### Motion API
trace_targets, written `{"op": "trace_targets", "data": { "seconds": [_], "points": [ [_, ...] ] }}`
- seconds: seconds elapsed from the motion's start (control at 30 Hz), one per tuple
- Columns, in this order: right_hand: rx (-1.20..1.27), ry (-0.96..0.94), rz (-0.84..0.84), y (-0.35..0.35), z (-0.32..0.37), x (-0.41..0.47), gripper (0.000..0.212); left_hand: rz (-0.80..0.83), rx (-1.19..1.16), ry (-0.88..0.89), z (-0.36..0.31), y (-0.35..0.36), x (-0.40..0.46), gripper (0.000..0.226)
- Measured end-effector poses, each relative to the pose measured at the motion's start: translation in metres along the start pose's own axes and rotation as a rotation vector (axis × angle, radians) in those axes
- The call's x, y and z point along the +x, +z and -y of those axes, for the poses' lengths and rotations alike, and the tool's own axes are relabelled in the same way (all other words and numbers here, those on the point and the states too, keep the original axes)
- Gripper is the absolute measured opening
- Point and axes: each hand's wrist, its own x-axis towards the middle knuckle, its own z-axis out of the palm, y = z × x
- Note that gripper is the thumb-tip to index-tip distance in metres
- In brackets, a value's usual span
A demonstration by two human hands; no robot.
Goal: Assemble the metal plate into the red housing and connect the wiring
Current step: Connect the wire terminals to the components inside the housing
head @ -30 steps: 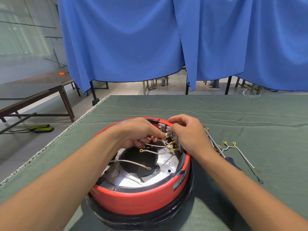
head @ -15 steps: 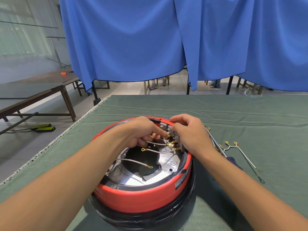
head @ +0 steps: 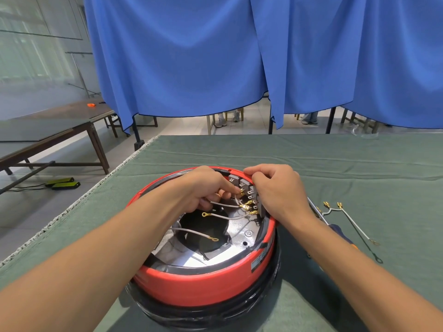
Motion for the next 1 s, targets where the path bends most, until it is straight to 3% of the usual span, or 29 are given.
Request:
{"op": "trace_targets", "data": {
  "seconds": [0.23, 1.0],
  "points": [
    [-0.099, 0.028, -0.005, -0.0043, -0.0008, -0.0014, 0.032, -0.036, 0.039, 0.035, -0.0038, 0.0016, -0.0035, 0.013],
    [-0.091, 0.038, 0.039, -0.004, -0.0035, 0.0022, 0.022, -0.103, 0.081, 0.041, -0.0061, 0.0098, -0.0062, 0.011]
  ]
}}
